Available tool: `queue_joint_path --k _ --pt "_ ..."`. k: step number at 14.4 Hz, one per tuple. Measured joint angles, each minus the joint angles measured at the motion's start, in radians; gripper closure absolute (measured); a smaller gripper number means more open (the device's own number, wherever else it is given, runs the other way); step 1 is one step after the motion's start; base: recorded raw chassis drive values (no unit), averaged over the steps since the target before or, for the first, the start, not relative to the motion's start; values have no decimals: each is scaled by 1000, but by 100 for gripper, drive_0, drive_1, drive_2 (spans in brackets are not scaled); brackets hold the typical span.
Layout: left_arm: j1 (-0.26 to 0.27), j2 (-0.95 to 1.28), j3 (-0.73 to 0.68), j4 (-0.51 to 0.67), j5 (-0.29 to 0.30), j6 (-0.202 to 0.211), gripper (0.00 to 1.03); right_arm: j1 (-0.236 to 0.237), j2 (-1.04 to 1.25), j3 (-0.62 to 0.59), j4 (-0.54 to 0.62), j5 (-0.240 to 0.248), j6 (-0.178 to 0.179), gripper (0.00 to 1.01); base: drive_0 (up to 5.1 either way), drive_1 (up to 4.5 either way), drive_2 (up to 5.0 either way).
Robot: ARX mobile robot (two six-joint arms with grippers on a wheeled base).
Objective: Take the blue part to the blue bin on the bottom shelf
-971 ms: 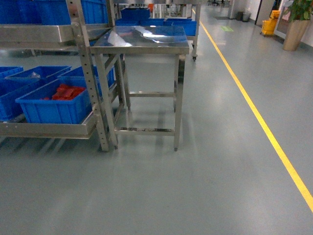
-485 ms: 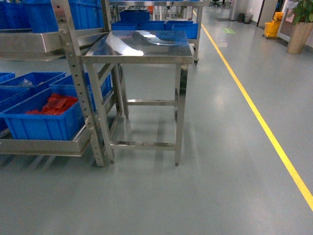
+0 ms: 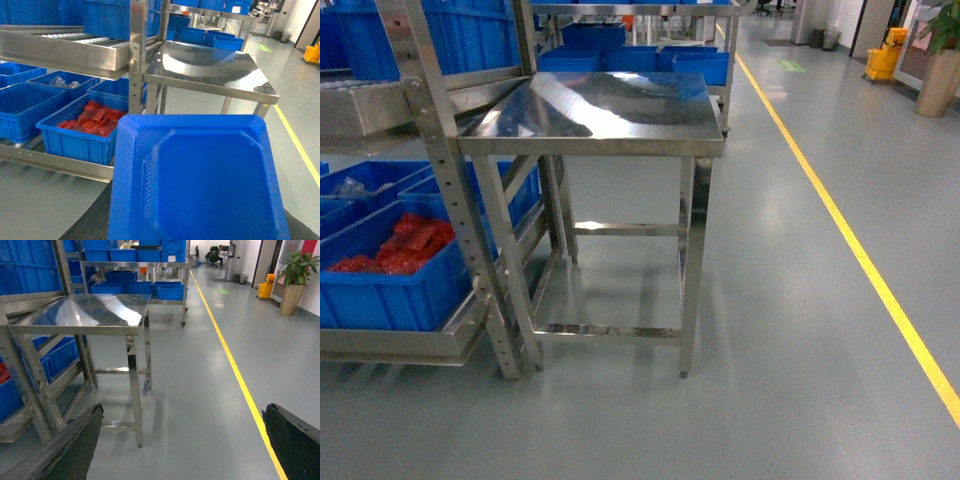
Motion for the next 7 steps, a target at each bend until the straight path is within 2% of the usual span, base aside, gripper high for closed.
queue_joint_path --k 7 --pt "0 2 0 -3 0 0 60 0 0 0 -1 0 0 3 -2 424 -428"
